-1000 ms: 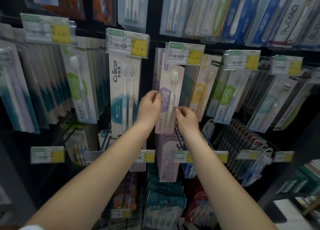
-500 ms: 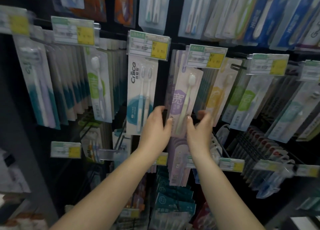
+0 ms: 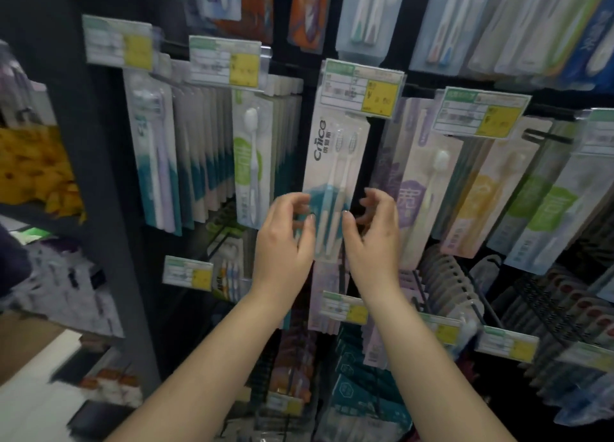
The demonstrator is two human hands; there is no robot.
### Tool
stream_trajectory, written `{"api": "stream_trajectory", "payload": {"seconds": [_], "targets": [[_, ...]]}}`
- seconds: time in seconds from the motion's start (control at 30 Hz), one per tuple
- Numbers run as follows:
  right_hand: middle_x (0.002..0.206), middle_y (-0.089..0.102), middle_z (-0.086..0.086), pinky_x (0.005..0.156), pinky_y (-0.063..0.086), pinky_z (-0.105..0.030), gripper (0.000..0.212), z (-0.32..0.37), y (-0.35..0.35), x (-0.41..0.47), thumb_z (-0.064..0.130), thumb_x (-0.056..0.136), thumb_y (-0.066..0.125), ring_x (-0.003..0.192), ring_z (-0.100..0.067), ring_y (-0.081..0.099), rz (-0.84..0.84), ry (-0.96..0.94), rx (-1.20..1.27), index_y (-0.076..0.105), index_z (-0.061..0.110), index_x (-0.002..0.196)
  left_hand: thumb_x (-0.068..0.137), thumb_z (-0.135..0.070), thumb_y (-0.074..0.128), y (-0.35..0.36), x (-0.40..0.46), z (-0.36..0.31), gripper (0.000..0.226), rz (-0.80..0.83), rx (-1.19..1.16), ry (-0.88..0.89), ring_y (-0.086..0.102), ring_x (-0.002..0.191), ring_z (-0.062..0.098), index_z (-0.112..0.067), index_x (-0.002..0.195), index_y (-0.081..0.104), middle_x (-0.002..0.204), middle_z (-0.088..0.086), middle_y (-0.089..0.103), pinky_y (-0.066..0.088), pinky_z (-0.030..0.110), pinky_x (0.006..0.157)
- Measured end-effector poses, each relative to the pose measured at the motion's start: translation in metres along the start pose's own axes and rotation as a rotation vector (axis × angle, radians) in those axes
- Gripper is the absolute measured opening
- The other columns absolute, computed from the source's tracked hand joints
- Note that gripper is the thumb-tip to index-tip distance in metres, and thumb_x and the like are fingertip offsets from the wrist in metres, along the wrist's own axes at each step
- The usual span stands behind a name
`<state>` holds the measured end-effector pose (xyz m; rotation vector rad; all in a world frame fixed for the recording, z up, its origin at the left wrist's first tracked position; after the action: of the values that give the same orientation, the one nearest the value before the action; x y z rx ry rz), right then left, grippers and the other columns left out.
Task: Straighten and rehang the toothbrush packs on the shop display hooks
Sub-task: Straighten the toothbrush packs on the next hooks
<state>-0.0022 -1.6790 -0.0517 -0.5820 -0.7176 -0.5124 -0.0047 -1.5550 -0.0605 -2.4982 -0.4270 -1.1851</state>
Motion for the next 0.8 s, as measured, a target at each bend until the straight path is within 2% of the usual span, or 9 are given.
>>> {"api": "stream_trajectory", "payload": {"seconds": [0.07,0.13,0.23,0.3,0.43,0.53,0.7,0.8], "targets": [[0.117,0.048,-0.002,0.080,0.041,-0.019,0.041,0.001,0.008,0.001,0.019,0.090,0.057,0.095,-0.013,0.050,0.048,0.062,0.042,0.043,0.009,0.127,0.090,-0.005,0.053,-0.007,0.003,0.006,0.026,-0.026,0.033,-0.032,0.045,0.099,-0.004,-0.005,0.116,0.053,0.110,-0.002,0.050,0.038,0.003,0.083],[0.119,0.049,-0.003,0.083,0.040,-0.020,0.040,0.001,0.015,0.001,0.019,0.090,0.057,0.101,-0.014,0.051,0.064,0.091,0.058,0.045,0.008,0.126,0.091,-0.008,0.053,-0.012,0.006,0.010,0.034,0.000,0.061,-0.101,0.042,0.107,-0.001,-0.008,0.125,0.049,0.119,0.000,0.048,0.035,0.007,0.090],[0.117,0.052,-0.004,0.085,0.038,-0.020,0.035,0.002,0.023,0.003,0.016,0.090,0.057,0.107,-0.015,0.050,0.061,0.110,0.066,0.048,0.006,0.122,0.093,-0.016,0.051,-0.013,0.008,0.017,0.050,0.135,0.089,-0.213,0.038,0.124,0.006,-0.013,0.140,0.035,0.139,0.001,0.042,0.026,0.012,0.099],[0.114,0.053,0.000,0.082,0.035,-0.017,0.032,0.003,0.027,0.004,0.016,0.091,0.055,0.106,-0.012,0.049,0.076,0.141,0.095,0.048,0.008,0.121,0.094,-0.018,0.050,-0.011,0.009,0.020,0.056,0.223,0.064,-0.277,0.035,0.132,0.010,-0.016,0.144,0.027,0.145,0.001,0.038,0.026,0.018,0.104],[0.104,0.057,0.003,0.076,0.040,-0.019,0.024,0.002,0.029,0.004,0.017,0.092,0.054,0.096,-0.010,0.053,0.100,0.186,0.158,0.051,0.011,0.115,0.094,-0.015,0.050,-0.008,0.009,0.023,0.052,0.266,0.000,-0.302,0.045,0.123,0.009,-0.016,0.142,0.030,0.137,0.000,0.048,0.035,0.024,0.105],[0.093,0.055,0.011,0.066,0.039,-0.007,0.019,0.000,0.028,0.005,0.017,0.092,0.053,0.085,-0.005,0.052,0.120,0.206,0.174,0.052,0.015,0.111,0.093,-0.013,0.050,-0.006,0.009,0.022,0.044,0.247,-0.022,-0.283,0.049,0.112,0.004,-0.014,0.136,0.038,0.127,-0.002,0.053,0.039,0.021,0.098],[0.090,0.054,0.017,0.064,0.038,0.001,0.017,-0.003,0.023,0.003,0.017,0.094,0.051,0.080,0.007,0.051,0.155,0.225,0.227,0.052,0.015,0.111,0.092,-0.015,0.053,-0.001,0.011,0.022,0.032,0.200,-0.051,-0.283,0.053,0.097,0.003,-0.016,0.124,0.048,0.113,-0.005,0.056,0.042,0.009,0.080],[0.091,0.053,0.021,0.066,0.037,0.002,0.015,-0.002,0.021,0.000,0.018,0.095,0.049,0.083,0.010,0.051,0.183,0.213,0.246,0.049,0.019,0.110,0.090,-0.022,0.057,0.002,0.011,0.023,0.031,0.234,-0.116,-0.325,0.057,0.098,0.005,-0.018,0.120,0.051,0.110,-0.007,0.060,0.047,0.016,0.082]]}}
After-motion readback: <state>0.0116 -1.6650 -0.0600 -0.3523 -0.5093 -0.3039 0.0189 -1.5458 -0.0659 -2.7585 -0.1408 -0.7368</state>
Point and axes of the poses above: each hand's wrist, its own x-axis towards the middle knuckle, its own y-axis out of the palm, z = x × y, the point moved 1 cm from there along x, towards the middle knuckle
